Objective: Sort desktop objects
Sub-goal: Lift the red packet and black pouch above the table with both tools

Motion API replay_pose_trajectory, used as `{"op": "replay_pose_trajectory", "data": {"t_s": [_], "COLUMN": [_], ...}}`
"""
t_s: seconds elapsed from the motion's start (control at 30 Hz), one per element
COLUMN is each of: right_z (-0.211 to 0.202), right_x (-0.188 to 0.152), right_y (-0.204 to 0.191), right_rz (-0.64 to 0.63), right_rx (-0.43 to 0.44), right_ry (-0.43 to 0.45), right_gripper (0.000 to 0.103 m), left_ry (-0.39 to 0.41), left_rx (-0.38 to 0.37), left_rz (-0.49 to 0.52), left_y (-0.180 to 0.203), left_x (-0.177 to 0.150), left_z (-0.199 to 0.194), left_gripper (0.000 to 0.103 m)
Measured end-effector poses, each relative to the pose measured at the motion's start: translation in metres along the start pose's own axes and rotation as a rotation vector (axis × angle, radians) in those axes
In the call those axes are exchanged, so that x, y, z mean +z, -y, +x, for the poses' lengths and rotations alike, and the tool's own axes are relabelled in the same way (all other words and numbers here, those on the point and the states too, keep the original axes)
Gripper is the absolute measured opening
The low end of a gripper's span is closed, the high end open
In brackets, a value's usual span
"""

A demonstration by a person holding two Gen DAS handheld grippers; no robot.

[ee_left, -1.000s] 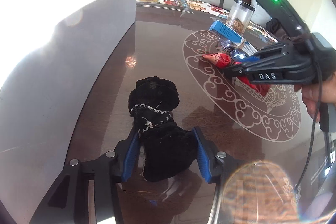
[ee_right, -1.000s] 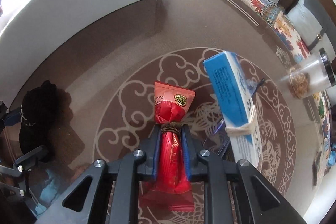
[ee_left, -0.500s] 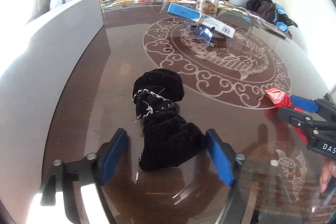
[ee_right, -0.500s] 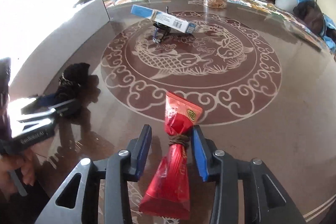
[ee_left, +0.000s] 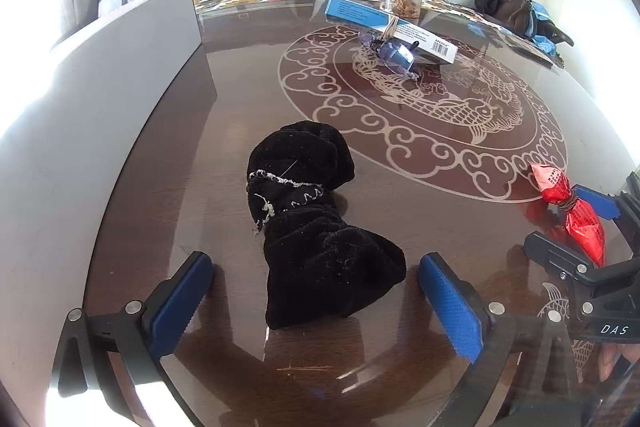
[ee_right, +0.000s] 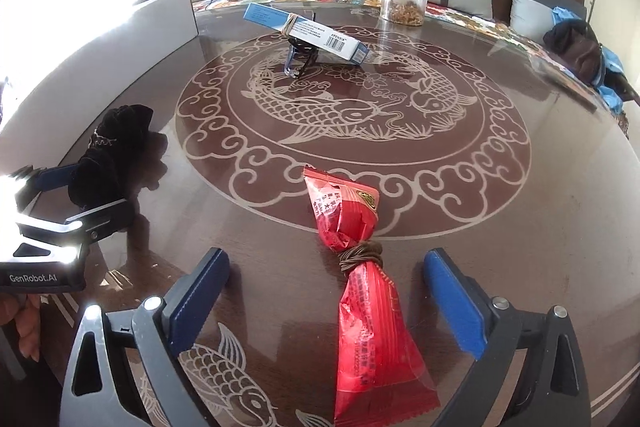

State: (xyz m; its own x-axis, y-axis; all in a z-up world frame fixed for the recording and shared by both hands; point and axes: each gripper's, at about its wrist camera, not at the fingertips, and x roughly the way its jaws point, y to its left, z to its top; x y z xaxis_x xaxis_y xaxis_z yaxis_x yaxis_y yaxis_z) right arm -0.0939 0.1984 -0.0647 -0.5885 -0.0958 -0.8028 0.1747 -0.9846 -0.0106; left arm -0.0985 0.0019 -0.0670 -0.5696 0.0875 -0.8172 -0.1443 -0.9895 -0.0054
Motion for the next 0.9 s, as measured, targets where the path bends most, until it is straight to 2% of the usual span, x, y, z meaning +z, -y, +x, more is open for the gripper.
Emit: {"op": "replay_pose_trajectory", "data": {"t_s": [0.13, 0.87, 0.9], "right_z": [0.0020, -0.0007, -0.0024], "right_x": [0.0007, -0.0022, -0.0033], "right_y": [-0.0027, -0.0027, -0.0030], "right_rz": [-0.009, -0.014, -0.011], "right_rx": [0.010, 0.010, 0.006], "right_ry": [-0.010, -0.029, -0.041], "right_gripper": [0.103, 0.103, 0.099], "left_ry": [0.000, -0.005, 0.006], "left_rx": [0.000, 0.005, 0.001], "left_rz": [0.000, 0.006, 0.011], "left_y": [0.0001, 0.0017, 0.0029], "left_x": [0.0001, -0.0017, -0.0024], "left_z": [0.0000, -0.0027, -0.0045], "left_gripper": [0.103, 0.103, 0.094]}}
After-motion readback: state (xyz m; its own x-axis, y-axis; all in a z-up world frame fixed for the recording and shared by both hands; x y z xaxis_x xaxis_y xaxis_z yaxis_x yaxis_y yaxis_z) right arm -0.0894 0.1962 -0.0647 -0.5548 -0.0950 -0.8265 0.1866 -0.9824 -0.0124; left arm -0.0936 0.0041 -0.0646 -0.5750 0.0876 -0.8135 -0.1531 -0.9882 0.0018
